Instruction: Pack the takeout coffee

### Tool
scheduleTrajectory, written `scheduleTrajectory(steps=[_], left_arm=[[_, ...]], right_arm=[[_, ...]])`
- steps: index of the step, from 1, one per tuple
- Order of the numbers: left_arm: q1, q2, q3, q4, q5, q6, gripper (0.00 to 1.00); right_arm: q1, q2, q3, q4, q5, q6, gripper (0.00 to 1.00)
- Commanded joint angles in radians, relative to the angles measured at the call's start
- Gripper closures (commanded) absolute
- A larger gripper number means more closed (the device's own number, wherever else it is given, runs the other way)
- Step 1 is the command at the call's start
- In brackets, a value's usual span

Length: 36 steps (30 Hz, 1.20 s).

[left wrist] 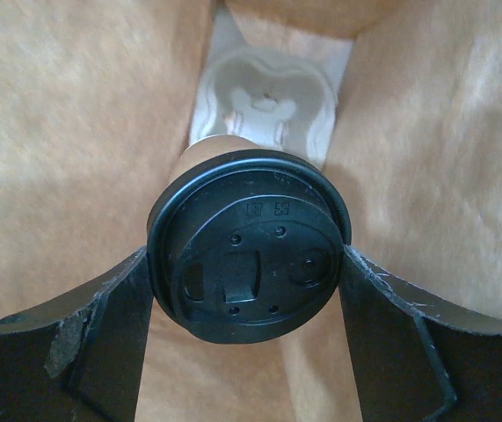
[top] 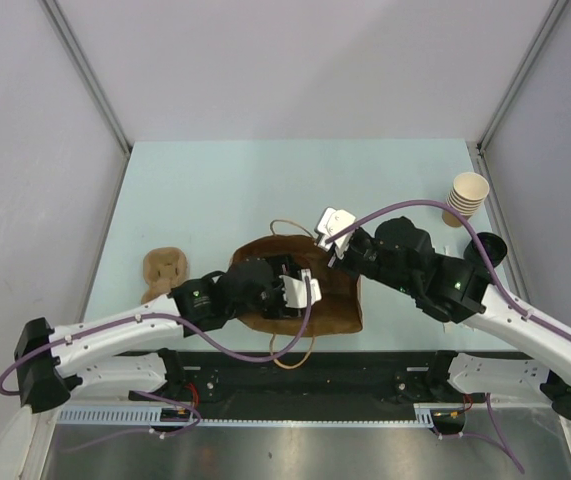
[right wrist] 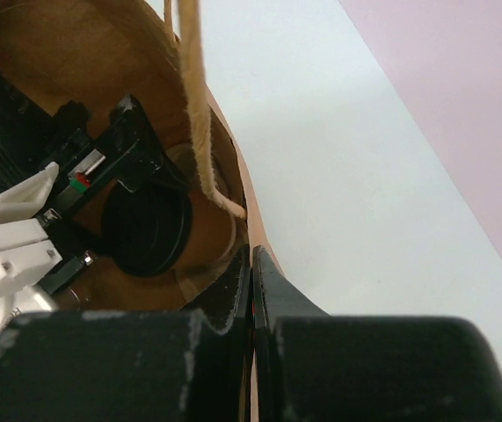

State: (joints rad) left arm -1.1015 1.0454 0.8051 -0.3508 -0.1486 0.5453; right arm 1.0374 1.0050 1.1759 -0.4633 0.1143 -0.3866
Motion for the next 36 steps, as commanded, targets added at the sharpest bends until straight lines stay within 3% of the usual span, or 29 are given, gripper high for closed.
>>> scheduleTrajectory(steps=[1, 15, 36], left_arm=[[-0.017, 0.021, 0.005, 0.099, -0.026, 0.021, 0.88], [-0.02, 0.151, 0.088, 0.119, 0.011, -0.01, 0.89], [-0.017, 0.249, 0.063, 0.194, 0.003, 0.038, 0.9]], right_arm=[[0.013, -0.022, 0.002, 0.063, 0.012, -0.005, 1.0], [0.016, -0.028, 0.002, 0.061, -0.018, 0.009, 1.0], [0.016, -0.032, 0.002, 0.046, -0.079, 0.045, 1.0]])
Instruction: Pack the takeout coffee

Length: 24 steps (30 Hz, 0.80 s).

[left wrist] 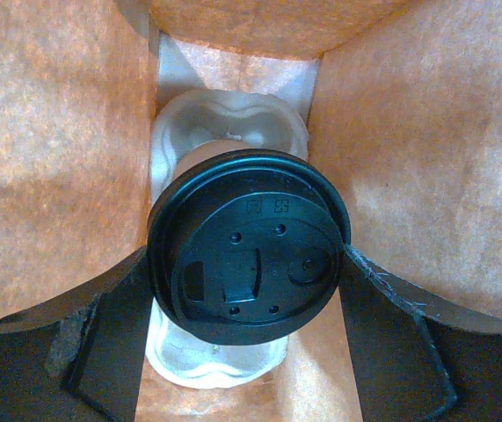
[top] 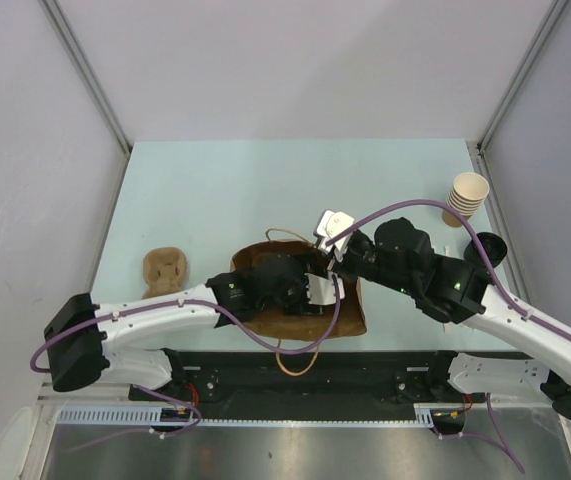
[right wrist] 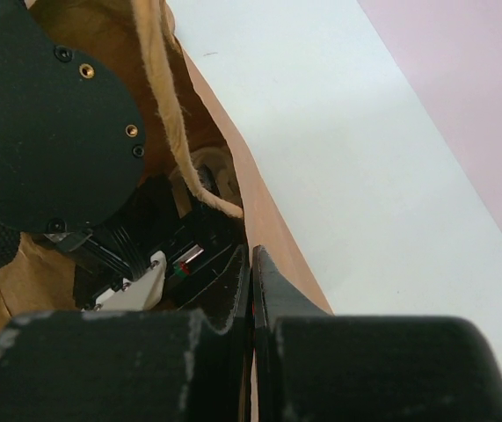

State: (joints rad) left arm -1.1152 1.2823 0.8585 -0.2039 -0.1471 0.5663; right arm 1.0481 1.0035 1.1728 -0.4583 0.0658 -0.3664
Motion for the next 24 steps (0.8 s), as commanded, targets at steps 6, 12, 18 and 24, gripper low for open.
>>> scheduleTrajectory(steps=[6, 12, 18, 24], left_arm=[[0.006, 0.032, 0.013, 0.066, 0.006, 0.027, 0.9], [0.02, 0.06, 0.02, 0.075, 0.02, 0.033, 0.9], [0.054, 0.086, 0.025, 0.078, 0.038, 0.041, 0.91], [0.064, 0.104, 0.02, 0.084, 0.063, 0.064, 0.91]], right_arm=[[0.006, -0.031, 0.005, 0.029, -0.043, 0.038, 1.0], [-0.003, -0.032, 0.005, 0.023, -0.055, 0.056, 1.0], [-0.013, -0.032, 0.004, 0.021, -0.092, 0.07, 1.0], [-0.022, -0.031, 0.005, 0.024, -0.098, 0.076, 1.0]])
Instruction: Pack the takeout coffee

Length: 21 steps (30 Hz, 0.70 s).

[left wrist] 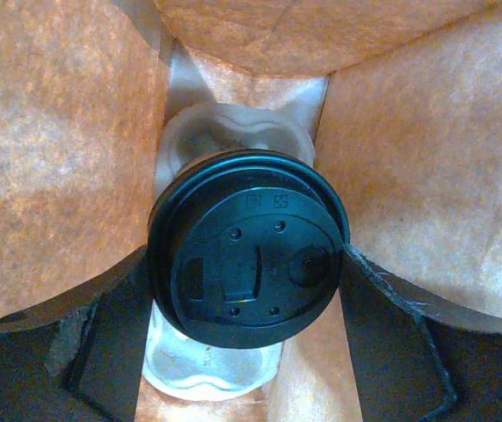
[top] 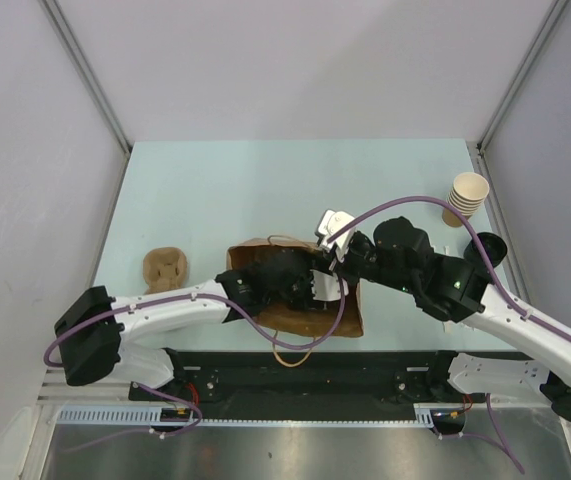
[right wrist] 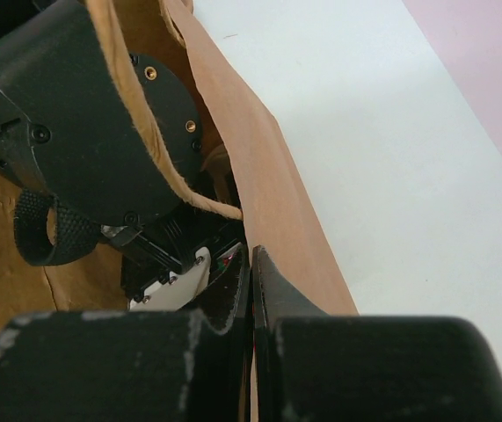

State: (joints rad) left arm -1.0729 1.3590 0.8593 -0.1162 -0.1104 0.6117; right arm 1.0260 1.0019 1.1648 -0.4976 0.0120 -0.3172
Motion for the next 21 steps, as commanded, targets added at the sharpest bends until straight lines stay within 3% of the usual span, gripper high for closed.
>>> scheduleTrajectory(steps=[1, 14, 21], left_arm=[[0.022, 0.029, 0.021, -0.005, 0.032, 0.02, 0.91], [0.056, 0.095, 0.052, -0.046, 0.054, 0.005, 0.93], [0.044, 0.0, 0.03, -0.03, 0.092, 0.034, 0.94]], right_arm=[[0.0, -0.029, 0.013, 0.064, -0.046, 0.027, 1.0], [-0.026, -0.028, 0.013, 0.074, -0.084, 0.041, 1.0], [-0.043, -0.025, 0.012, 0.074, -0.098, 0.041, 1.0]])
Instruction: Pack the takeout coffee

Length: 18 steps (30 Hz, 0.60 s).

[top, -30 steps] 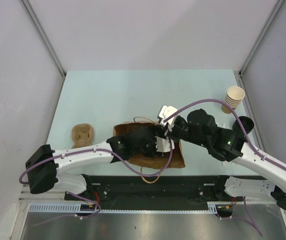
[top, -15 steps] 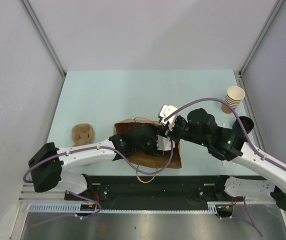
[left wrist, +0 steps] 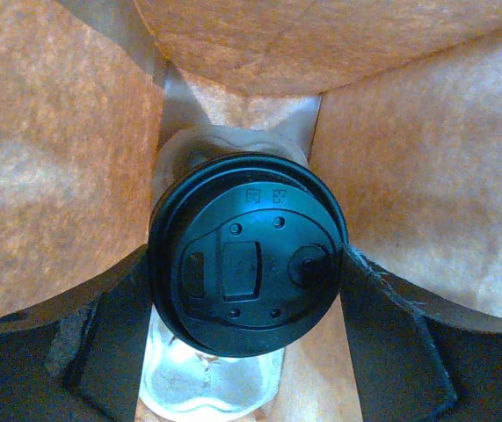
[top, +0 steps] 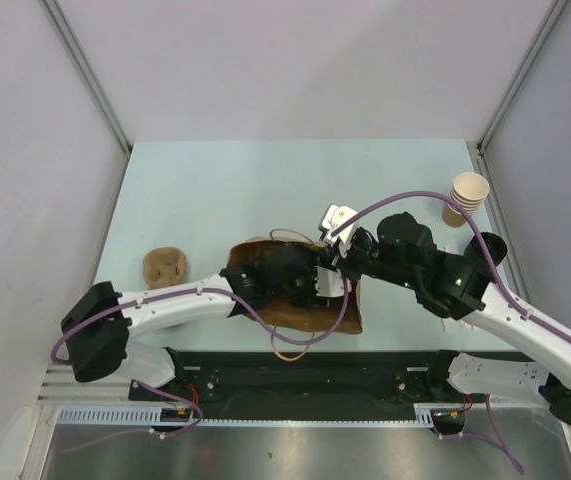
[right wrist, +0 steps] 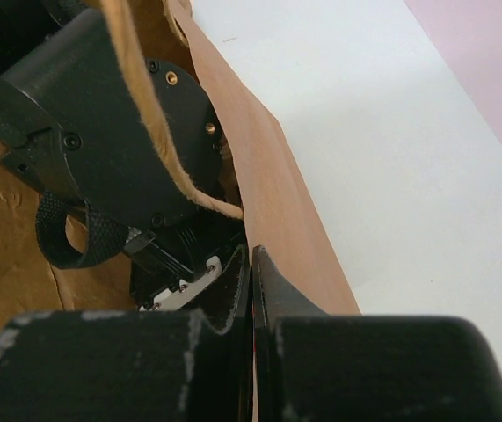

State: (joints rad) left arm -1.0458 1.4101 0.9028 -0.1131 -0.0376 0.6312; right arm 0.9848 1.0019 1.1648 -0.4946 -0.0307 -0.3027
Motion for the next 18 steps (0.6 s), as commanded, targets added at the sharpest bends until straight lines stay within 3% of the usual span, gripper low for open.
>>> scheduleTrajectory(steps=[1, 8, 18], left_arm=[[0.013, -0.071, -0.016, -0.033, 0.027, 0.018, 0.94], [-0.014, -0.126, -0.041, -0.028, 0.028, 0.024, 0.94], [0.001, -0.086, -0.041, -0.002, 0.028, 0.002, 0.96]], right_arm=[[-0.003, -0.023, 0.013, 0.071, -0.057, 0.025, 1.0], [-0.009, -0.019, 0.013, 0.077, -0.063, 0.019, 1.0], [-0.021, -0.019, 0.013, 0.08, -0.083, 0.019, 1.0]])
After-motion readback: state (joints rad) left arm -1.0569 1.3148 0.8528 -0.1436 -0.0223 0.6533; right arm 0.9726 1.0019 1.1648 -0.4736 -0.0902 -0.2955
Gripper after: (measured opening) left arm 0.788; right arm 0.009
